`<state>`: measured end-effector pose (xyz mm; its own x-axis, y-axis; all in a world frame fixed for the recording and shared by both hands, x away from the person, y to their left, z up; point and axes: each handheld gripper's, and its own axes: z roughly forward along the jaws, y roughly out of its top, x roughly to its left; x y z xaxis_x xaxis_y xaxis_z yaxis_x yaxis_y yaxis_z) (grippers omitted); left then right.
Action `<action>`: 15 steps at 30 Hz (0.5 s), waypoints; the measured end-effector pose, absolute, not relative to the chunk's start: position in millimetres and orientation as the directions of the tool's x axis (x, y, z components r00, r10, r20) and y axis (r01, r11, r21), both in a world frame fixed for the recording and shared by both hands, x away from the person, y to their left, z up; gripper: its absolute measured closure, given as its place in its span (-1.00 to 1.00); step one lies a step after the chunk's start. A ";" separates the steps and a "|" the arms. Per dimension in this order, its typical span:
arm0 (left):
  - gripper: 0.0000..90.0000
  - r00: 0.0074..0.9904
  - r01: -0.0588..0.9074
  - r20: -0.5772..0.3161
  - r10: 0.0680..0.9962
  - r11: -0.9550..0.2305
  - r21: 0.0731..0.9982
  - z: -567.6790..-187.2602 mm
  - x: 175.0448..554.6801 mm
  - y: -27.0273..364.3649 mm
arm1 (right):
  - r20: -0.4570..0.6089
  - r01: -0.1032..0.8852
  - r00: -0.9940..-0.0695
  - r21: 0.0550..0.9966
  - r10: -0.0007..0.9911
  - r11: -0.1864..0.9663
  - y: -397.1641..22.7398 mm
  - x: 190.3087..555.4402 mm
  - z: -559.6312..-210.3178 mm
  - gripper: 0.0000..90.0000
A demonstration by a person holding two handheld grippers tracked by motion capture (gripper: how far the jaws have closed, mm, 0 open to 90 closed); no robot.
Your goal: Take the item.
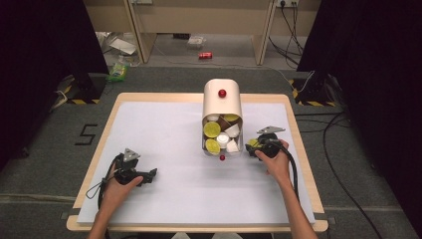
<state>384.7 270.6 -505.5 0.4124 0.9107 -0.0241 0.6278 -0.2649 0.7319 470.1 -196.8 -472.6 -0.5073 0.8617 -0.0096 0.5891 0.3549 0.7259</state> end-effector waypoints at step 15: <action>-1.00 0.413 0.628 -0.024 0.911 -0.265 0.732 -505.4 384.7 270.6 | 0.014 0.562 -0.504 0.764 0.864 0.315 -200.8 464.3 -458.7 -0.35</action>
